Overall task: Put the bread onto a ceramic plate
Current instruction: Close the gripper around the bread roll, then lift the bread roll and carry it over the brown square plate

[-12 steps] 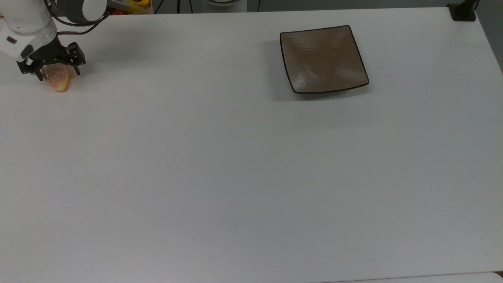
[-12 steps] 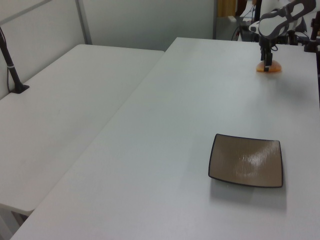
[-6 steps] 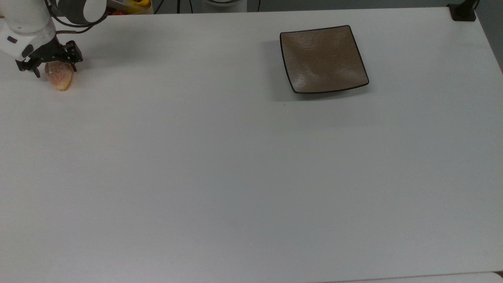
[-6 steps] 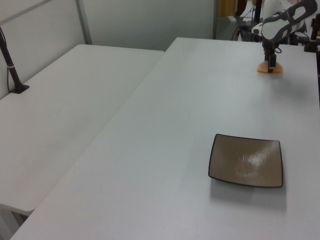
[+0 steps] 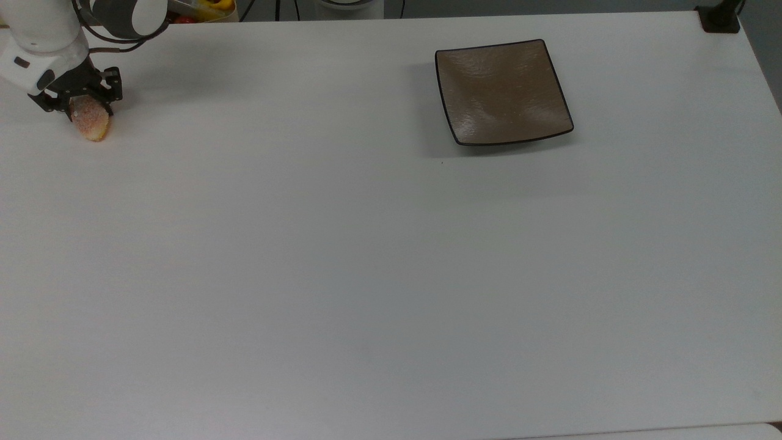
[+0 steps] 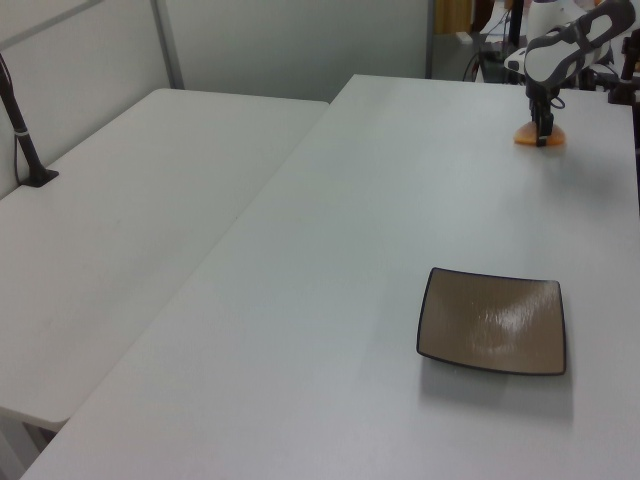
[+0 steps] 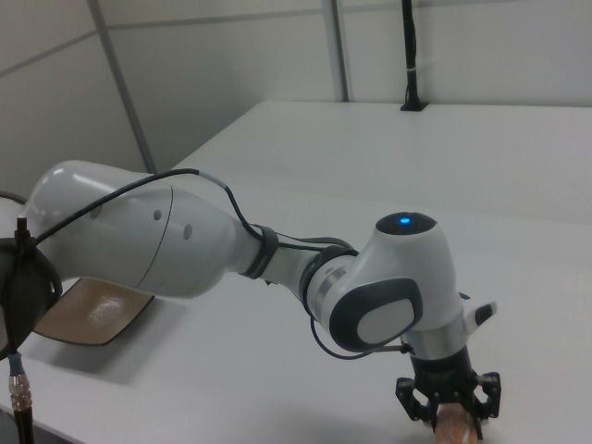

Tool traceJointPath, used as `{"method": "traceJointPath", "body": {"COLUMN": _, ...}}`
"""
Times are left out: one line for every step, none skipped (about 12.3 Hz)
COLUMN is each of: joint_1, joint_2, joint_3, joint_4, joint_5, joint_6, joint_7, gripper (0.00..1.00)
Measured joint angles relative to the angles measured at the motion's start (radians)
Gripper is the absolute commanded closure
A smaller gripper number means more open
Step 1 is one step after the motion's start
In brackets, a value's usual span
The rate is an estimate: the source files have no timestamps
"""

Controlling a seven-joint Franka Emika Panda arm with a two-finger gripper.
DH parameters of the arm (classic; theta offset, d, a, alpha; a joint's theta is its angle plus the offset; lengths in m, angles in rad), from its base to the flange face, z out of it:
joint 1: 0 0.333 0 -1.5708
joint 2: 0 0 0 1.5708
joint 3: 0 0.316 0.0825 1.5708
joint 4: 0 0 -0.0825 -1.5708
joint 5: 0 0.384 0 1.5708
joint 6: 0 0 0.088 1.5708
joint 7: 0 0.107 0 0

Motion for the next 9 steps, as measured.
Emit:
{"method": "traceJointPath", "body": {"joint_1": 0.000, "joint_2": 0.000, "joint_3": 0.000, "joint_4": 0.000, "joint_5": 0.000, "joint_6": 0.000, "joint_7": 0.000, "gripper": 0.67}}
{"method": "traceJointPath", "body": {"joint_1": 0.000, "joint_2": 0.000, "joint_3": 0.000, "joint_4": 0.000, "joint_5": 0.000, "joint_6": 0.000, "joint_7": 0.000, "gripper": 0.73}}
{"method": "traceJointPath", "body": {"joint_1": 0.000, "joint_2": 0.000, "joint_3": 0.000, "joint_4": 0.000, "joint_5": 0.000, "joint_6": 0.000, "joint_7": 0.000, "gripper": 0.82}}
{"method": "traceJointPath", "body": {"joint_1": 0.000, "joint_2": 0.000, "joint_3": -0.001, "joint_4": 0.000, "joint_5": 0.000, "joint_6": 0.000, "joint_7": 0.000, "gripper": 0.85}}
{"method": "traceJointPath", "body": {"joint_1": 0.000, "joint_2": -0.001, "joint_3": -0.001, "joint_4": 0.000, "joint_5": 0.000, "joint_6": 0.000, "joint_7": 0.000, "gripper": 0.85}}
{"method": "traceJointPath", "body": {"joint_1": 0.001, "joint_2": -0.002, "joint_3": -0.001, "joint_4": 0.000, "joint_5": 0.000, "joint_6": 0.000, "joint_7": 0.000, "gripper": 0.85}}
{"method": "traceJointPath", "body": {"joint_1": 0.002, "joint_2": -0.005, "joint_3": -0.001, "joint_4": 0.001, "joint_5": 0.000, "joint_6": 0.000, "joint_7": 0.001, "gripper": 0.84}}
{"method": "traceJointPath", "body": {"joint_1": 0.005, "joint_2": -0.013, "joint_3": -0.001, "joint_4": 0.001, "joint_5": 0.000, "joint_6": -0.006, "joint_7": 0.009, "gripper": 0.84}}
{"method": "traceJointPath", "body": {"joint_1": 0.014, "joint_2": -0.030, "joint_3": 0.000, "joint_4": 0.004, "joint_5": 0.000, "joint_6": -0.035, "joint_7": 0.029, "gripper": 0.84}}
